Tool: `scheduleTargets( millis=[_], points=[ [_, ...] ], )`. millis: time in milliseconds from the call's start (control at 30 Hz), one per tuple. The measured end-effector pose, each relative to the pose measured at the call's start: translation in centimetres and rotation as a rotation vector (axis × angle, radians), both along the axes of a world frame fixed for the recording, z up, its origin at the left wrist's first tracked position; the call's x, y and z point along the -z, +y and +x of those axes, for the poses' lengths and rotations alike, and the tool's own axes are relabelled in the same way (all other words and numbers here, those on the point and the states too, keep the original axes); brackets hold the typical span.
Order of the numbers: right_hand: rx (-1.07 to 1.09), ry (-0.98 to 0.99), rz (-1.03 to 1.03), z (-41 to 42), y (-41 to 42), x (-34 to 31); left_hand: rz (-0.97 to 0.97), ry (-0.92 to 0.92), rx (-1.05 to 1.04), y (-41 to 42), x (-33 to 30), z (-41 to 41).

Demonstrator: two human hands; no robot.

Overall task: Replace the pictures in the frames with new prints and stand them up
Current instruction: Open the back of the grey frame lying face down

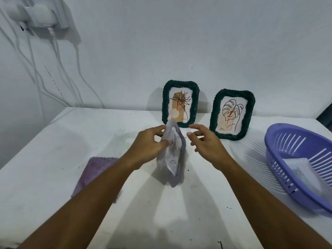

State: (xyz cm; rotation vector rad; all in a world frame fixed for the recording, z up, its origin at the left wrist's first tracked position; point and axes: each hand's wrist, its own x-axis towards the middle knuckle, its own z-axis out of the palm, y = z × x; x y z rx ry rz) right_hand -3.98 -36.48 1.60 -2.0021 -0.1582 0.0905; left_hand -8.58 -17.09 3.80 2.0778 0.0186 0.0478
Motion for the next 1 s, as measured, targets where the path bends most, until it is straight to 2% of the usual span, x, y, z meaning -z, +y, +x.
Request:
scheduleTargets(
  millis=[133, 367, 433, 533, 600, 700, 767, 867, 1000],
  points=[
    [-0.001, -0.001, 0.072, 0.1, -0.6, -1.7, -0.039, 0.020, 0.126, -2.3, -0.9, 0.1],
    [0.077, -0.011, 0.078, -0.3, -2.7, -1.9, -0.349, 0.186, 0.274, -4.3, 1.0, 0.0],
    [0.089, -0.003, 0.036, -0.3, -3.5, -1.8, -0.251, 0.174, 0.259, -4.0, 2.1, 0.2],
    [0.100, 0.013, -0.067, -0.6, -4.5, -1.2, 0.081, 0.103, 0.234, -3.2, 4.2, 0.3],
    [0.096, 0.038, -0.072, -1.1, -4.8, -0.2, 0.201, 0.058, 0.223, -2.2, 5.9, 0.2],
    [0.072, 0.118, -0.067, -2.1, -5.1, 2.0, 0.319, 0.001, 0.218, -0.7, 8.5, -0.3],
    [0.041, 0.131, -0.159, -2.8, -5.0, 3.6, 0.379, -0.049, 0.192, -0.1, 10.0, -1.0],
    [0.004, 0.058, -0.322, -4.1, -4.7, 5.3, 0.441, -0.133, 0.166, 0.6, 11.4, -2.2],
    [-0.038, -0.075, -0.445, -4.6, -4.3, 6.5, 0.409, -0.178, 0.165, 0.7, 11.8, -3.1]
  ],
)
